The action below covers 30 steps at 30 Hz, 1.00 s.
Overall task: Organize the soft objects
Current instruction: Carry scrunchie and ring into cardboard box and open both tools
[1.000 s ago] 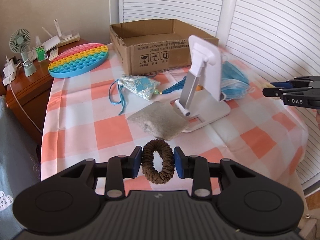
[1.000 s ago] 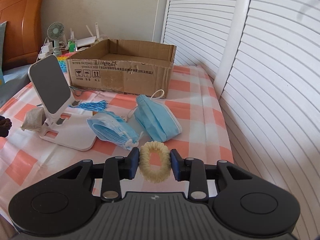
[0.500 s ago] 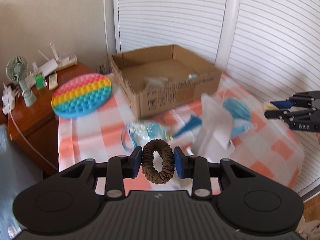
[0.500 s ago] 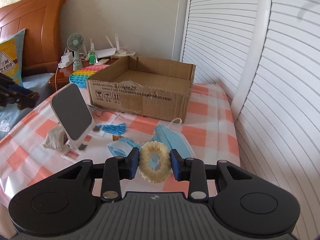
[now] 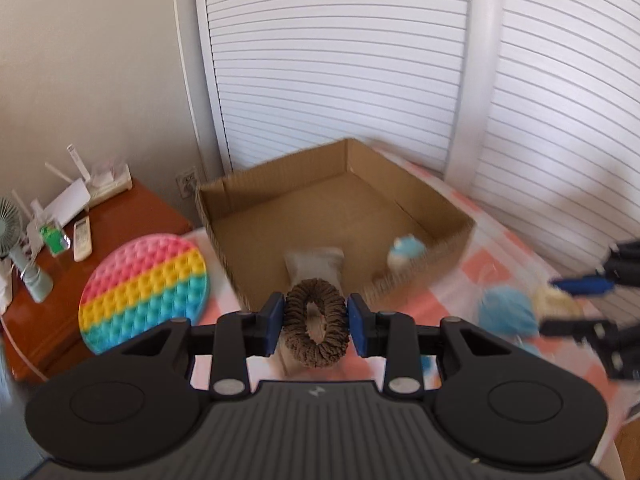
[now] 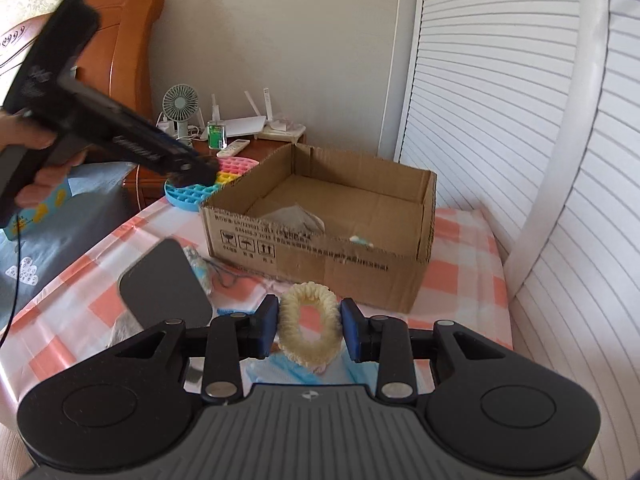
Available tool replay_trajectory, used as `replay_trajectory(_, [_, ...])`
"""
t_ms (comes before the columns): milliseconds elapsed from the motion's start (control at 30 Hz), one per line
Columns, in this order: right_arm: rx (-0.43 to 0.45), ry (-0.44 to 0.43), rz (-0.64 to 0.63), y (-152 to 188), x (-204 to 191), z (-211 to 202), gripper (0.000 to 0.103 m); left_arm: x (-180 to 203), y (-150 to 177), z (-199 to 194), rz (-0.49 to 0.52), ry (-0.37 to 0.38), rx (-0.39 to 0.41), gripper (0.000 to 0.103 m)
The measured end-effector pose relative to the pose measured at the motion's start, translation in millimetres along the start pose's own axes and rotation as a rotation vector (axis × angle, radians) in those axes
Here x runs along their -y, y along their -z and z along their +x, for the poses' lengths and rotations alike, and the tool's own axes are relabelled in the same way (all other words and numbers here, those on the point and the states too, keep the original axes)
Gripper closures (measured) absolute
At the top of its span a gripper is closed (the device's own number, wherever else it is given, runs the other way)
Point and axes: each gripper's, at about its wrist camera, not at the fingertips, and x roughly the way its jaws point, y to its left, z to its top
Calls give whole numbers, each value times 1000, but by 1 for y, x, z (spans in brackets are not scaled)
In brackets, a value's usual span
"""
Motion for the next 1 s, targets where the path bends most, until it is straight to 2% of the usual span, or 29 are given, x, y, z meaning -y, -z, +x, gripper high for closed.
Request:
replay_trajectory(200, [15,14,-16,-22,10,16,65,-16,-41,53,-33,-20,-19,70])
replay_trajectory(367, [11,17,-2,-40,21,35,65,-28,-56,91,-70,-60,-16,49])
replay_trajectory(433, [8,4,13,-47,25,44,65,-31,-54,94,-81,-64,-17,30])
replay_trajectory(500, [7,-1,23,-53,28,54,65,-34,-47,87,-79,-75,2,20])
replay_trajectory(567, [3,-9,39,-60,33,66,65,-37,-40,74,-72,-98,20,19])
replay_trajectory(700, [-7,-5,53,-78,41,92,65,-46,-18,40,-61,-160,48,8])
replay_trajectory(933, [-10,10,115,-118,47,137,64,-60,31,-14,-84,-229,56,7])
replay_trajectory(967, [-9,16,123,-124,47,143,63,-60,38,-20,-95,-227,57,7])
replay_trajectory(1000, [-12,21,126,-128,46,148,55,-60,46,-26,-107,-229,59,6])
